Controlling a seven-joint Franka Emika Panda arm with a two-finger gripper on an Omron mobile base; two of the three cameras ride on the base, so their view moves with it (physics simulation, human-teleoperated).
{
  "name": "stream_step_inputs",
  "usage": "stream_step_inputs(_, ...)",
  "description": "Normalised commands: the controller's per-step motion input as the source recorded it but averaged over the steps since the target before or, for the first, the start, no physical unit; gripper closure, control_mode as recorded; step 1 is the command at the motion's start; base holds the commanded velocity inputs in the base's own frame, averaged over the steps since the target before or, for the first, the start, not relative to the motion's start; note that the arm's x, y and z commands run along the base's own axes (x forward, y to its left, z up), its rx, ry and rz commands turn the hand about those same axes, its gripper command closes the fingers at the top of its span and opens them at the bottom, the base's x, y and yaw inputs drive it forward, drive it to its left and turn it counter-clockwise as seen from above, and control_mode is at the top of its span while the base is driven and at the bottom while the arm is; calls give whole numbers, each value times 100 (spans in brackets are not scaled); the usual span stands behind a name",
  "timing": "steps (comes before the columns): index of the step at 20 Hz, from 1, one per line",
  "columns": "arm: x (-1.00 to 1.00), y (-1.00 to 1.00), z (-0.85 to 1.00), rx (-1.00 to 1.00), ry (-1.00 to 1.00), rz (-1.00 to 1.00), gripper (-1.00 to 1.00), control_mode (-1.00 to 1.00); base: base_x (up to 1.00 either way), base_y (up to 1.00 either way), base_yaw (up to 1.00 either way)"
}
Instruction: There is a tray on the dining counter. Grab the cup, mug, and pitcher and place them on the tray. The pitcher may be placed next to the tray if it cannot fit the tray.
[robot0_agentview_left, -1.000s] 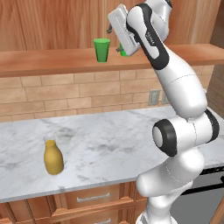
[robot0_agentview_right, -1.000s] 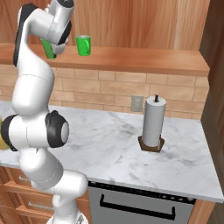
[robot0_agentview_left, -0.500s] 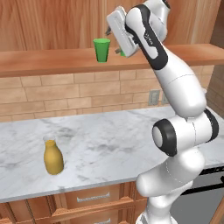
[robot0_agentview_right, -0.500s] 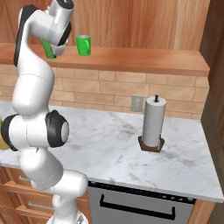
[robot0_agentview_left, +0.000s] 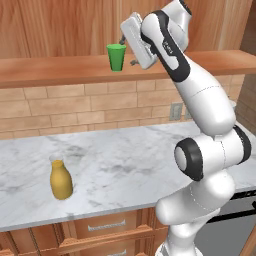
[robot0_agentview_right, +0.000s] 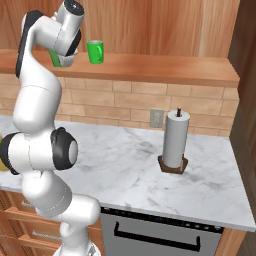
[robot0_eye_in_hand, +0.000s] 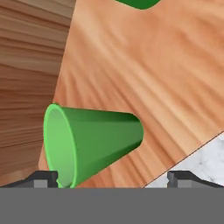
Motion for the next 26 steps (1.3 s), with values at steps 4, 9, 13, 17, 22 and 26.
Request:
stream_step_inputs(4, 15, 2, -3, 0, 0, 0, -100, -100, 0, 0, 0)
stream_step_inputs(9, 20, 6, 0, 0, 0, 0, -100, -100, 0, 0, 0)
stream_step_inputs(13, 17, 10, 0, 0, 0, 0, -100, -100, 0, 0, 0)
stream_step_inputs(17, 14, 7, 0, 0, 0, 0, -100, -100, 0, 0, 0)
stream_step_inputs(22, 6, 1, -1, 0, 0, 0, -100, -100, 0, 0, 0)
stream_step_inputs(26, 1, 1, -9, 0, 0, 0, -100, -100, 0, 0, 0)
